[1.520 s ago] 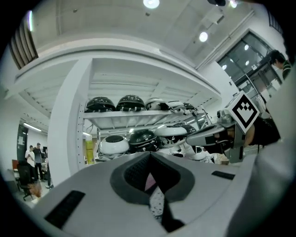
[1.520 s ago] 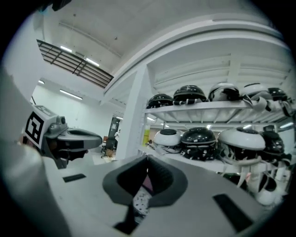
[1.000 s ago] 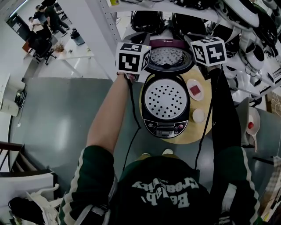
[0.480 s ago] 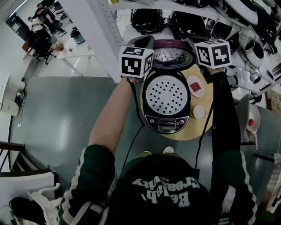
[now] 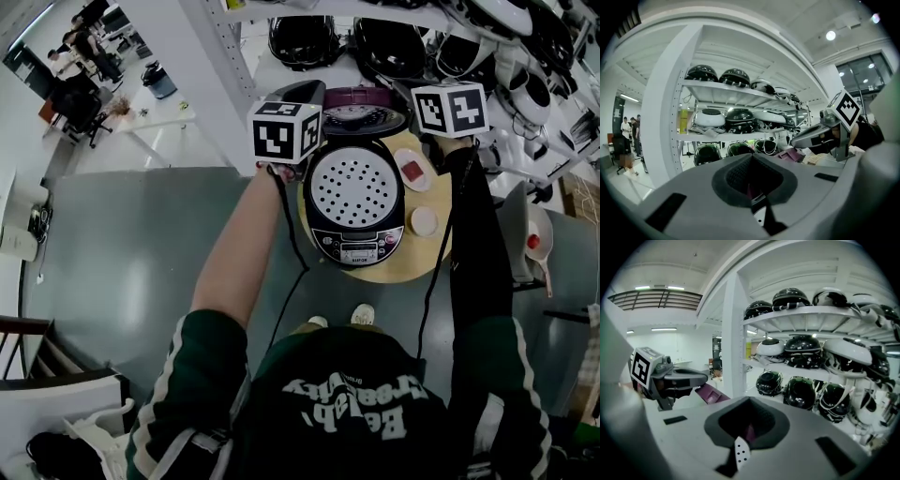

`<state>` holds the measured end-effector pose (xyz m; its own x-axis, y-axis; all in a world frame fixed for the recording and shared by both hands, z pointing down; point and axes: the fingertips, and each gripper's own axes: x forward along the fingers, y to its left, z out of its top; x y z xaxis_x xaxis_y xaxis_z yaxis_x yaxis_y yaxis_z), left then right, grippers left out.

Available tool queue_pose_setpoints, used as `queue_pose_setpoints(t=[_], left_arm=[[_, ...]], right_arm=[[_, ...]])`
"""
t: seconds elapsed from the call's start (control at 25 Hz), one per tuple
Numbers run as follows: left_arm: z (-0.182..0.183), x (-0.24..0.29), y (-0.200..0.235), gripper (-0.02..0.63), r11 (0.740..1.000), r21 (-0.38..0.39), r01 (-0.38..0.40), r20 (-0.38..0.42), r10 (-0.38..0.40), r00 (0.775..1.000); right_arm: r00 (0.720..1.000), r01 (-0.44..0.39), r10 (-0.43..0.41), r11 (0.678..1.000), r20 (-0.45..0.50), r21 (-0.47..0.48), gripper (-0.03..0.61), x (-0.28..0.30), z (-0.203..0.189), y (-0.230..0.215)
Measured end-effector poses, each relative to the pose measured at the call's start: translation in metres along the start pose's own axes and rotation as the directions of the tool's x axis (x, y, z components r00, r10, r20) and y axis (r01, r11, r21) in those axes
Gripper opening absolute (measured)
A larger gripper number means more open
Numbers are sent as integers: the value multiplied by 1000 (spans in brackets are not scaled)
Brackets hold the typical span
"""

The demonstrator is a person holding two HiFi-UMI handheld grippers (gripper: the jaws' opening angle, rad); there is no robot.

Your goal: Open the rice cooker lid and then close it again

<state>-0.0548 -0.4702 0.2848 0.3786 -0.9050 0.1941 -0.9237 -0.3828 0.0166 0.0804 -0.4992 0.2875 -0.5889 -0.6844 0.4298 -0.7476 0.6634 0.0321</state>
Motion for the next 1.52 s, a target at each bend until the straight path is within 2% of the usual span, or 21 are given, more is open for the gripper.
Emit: queue_pose_setpoints(t=[0.2, 0.36, 0.68, 0.88, 1.12, 1.24, 1.52], left_arm=[[-17, -26, -19, 0, 1000, 10, 13, 9, -13, 1000], [-36, -47, -34, 0, 1000, -21, 21, 14, -21, 1000], [-86, -82, -64, 0, 999, -17, 47, -22, -48, 999], [-115, -94, -74, 0, 996, -56, 73, -63, -76, 995], [-171, -91, -81, 0, 992, -98, 81, -166, -97, 981], [-194, -92, -85, 0, 990, -113, 88, -200, -109, 974], [-230, -92, -91, 0, 988, -141, 69, -251, -103, 962]], right_arm=[[1000, 9, -10, 1000, 21, 17, 3, -23, -22, 17], [999, 12, -15, 997, 47, 75, 3, -40, -48, 31], [1000, 11, -14, 993, 20, 120, 3, -65, -104, 60], [1000, 25, -23, 990, -22, 139, 3, -69, -135, 72], [990, 14, 4, 992, -142, 127, 3, -51, -189, 91], [987, 15, 13, 986, -163, 166, 5, -50, -209, 96], [974, 34, 7, 984, -227, 176, 5, -42, -246, 102]])
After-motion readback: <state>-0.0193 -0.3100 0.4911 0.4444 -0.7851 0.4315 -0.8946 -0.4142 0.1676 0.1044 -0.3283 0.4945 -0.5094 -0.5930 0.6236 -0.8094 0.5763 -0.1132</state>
